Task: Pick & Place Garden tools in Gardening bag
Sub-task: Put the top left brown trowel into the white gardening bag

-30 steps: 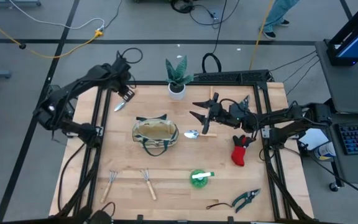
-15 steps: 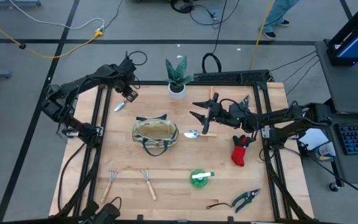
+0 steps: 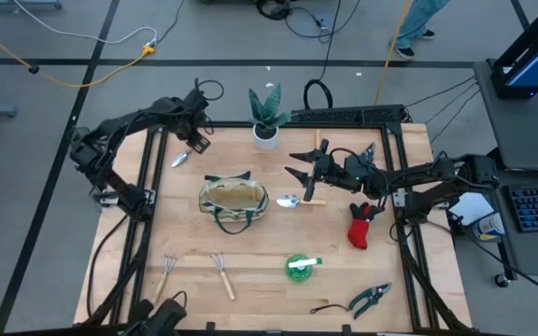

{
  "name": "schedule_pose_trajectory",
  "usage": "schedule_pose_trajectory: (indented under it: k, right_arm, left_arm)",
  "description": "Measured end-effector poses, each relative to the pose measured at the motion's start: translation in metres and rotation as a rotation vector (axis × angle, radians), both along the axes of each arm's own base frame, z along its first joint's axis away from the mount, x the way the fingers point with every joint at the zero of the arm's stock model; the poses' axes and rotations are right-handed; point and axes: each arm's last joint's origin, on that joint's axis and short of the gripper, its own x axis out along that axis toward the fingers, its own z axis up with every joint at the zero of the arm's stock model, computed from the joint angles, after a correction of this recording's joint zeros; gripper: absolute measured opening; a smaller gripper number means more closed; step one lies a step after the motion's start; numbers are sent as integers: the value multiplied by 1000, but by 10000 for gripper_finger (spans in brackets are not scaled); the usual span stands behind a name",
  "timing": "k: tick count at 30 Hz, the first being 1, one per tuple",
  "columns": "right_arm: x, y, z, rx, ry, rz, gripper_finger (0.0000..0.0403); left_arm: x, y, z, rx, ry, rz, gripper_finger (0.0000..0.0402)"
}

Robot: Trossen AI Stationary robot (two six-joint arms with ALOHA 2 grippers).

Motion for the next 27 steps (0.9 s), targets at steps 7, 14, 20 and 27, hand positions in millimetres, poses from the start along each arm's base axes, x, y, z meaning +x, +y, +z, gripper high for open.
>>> schedule_pose_trajectory:
  k: [7, 14, 20, 27]
  right_arm:
    - [0, 0, 0, 0, 0, 0, 192]
    - [0, 0, 0, 0, 0, 0, 192]
    - [0, 0, 0, 0, 0, 0, 192]
    - [0, 0, 0, 0, 0, 0, 192]
  left_arm:
    - [4, 11, -17, -13, -1, 28, 129]
    - [3, 17, -30, -40, 16, 45, 129]
    - [3, 22, -38, -45, 18, 52, 129]
    - [2, 28, -50, -69, 11, 63, 129]
